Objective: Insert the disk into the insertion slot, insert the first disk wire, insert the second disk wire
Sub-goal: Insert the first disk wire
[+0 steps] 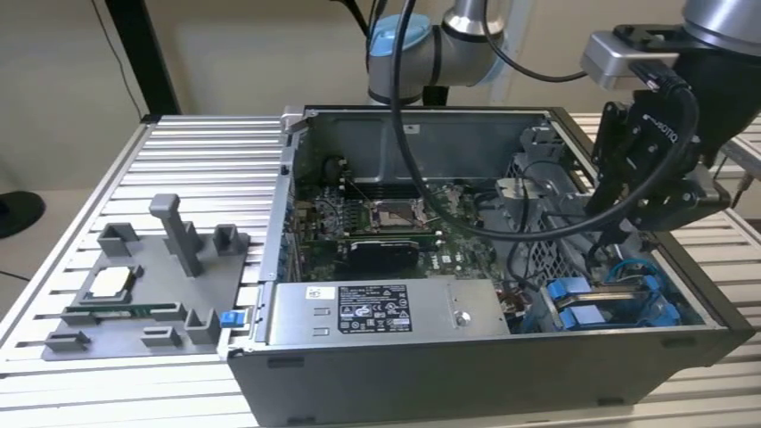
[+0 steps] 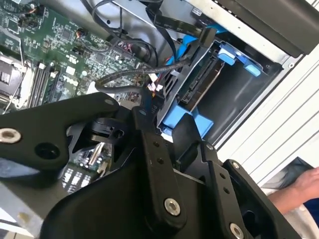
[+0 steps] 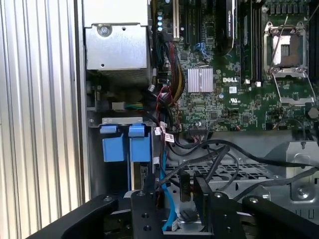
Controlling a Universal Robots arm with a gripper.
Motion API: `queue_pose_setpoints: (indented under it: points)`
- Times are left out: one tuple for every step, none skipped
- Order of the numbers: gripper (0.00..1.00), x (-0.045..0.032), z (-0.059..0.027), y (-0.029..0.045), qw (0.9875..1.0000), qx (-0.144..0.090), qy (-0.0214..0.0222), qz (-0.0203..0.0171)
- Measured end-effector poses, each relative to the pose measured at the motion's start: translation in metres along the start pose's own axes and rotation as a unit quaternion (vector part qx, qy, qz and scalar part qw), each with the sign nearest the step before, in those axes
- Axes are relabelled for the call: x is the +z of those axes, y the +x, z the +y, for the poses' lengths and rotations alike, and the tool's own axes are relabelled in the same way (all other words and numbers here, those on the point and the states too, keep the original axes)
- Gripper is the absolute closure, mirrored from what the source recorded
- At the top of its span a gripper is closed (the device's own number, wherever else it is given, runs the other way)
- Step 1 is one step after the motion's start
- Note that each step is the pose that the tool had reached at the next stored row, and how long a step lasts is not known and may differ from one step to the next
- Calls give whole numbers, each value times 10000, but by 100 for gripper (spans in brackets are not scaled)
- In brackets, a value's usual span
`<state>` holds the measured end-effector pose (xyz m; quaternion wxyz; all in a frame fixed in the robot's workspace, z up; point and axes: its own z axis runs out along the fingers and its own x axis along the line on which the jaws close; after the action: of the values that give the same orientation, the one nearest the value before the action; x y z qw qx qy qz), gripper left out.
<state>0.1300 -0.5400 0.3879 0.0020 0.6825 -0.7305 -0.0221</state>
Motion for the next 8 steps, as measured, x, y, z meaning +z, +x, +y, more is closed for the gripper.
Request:
queue_pose_setpoints:
  points:
    - [0,0,3,0,10000,28,0,-5]
    - [0,0,7,0,10000,54,0,-13]
    - [0,0,12,1,10000,77,1,-23]
    - [0,0,18,1,9999,98,1,-34]
    - [0,0,22,0,9999,117,0,-46]
    - [0,0,23,0,9999,128,0,-57]
    - [0,1,23,0,9999,135,-1,-66]
    - [0,1,23,0,9999,141,-1,-77]
